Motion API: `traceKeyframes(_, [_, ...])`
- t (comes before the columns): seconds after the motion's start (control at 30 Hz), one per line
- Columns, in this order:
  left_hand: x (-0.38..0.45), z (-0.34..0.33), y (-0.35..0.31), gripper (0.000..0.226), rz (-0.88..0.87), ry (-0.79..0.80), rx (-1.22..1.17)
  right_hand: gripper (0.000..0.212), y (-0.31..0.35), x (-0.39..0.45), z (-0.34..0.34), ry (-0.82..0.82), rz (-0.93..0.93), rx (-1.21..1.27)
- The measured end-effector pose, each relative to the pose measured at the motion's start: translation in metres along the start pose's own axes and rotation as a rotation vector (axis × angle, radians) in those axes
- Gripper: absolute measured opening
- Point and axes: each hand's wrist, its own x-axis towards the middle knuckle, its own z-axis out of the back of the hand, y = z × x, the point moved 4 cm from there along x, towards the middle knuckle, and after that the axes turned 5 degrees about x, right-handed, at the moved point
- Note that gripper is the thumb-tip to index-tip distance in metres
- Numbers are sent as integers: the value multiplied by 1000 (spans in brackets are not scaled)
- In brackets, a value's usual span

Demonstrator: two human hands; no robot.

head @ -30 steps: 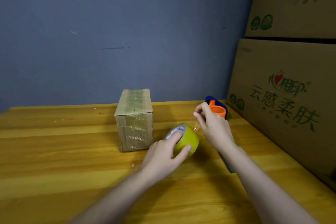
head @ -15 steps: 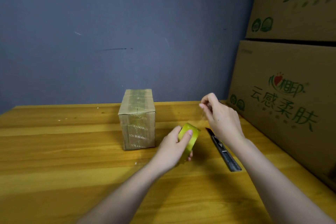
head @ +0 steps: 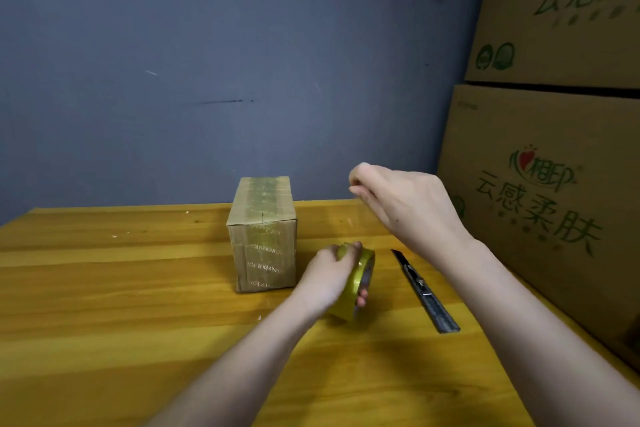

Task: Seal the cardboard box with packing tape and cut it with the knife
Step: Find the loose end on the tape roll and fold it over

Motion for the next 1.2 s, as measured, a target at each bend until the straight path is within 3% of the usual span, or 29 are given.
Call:
traceKeyframes(0.1, [2, 1, 3, 25, -67, -105, 210, 19, -5, 4, 1, -11, -36, 9])
traceKeyframes(0.27, [1, -4, 6, 21, 73, 33, -105, 18, -7, 3, -12, 14, -49, 30])
traceKeyframes(0.37, [4, 2, 12, 37, 103, -70, 9, 17, -16, 3, -17, 22, -118, 111])
traceKeyframes(0.57, [4, 25, -21, 43, -347, -355, 249, 17, -20, 13, -19, 64, -47, 168])
traceKeyframes(0.7, [12, 39, -50, 18, -487, -324, 20, 17, -20, 14, -24, 81, -23, 192])
traceKeyframes(0.8, [17, 42, -60, 16, -522, -292, 23, 23, -24, 12, -26, 90, -56, 225])
traceKeyframes(0.93, [20, 40, -62, 7, -516, -255, -12, 27, -33, 5, -30, 55, -211, 347])
traceKeyframes(1.07, [21, 37, -64, 5, -522, -259, -64, 31, -45, -17, -43, -58, -511, 727])
traceKeyframes(1.2, [23, 36, -65, 12, -525, -290, -79, 20, -48, -35, -56, -164, -687, 1050])
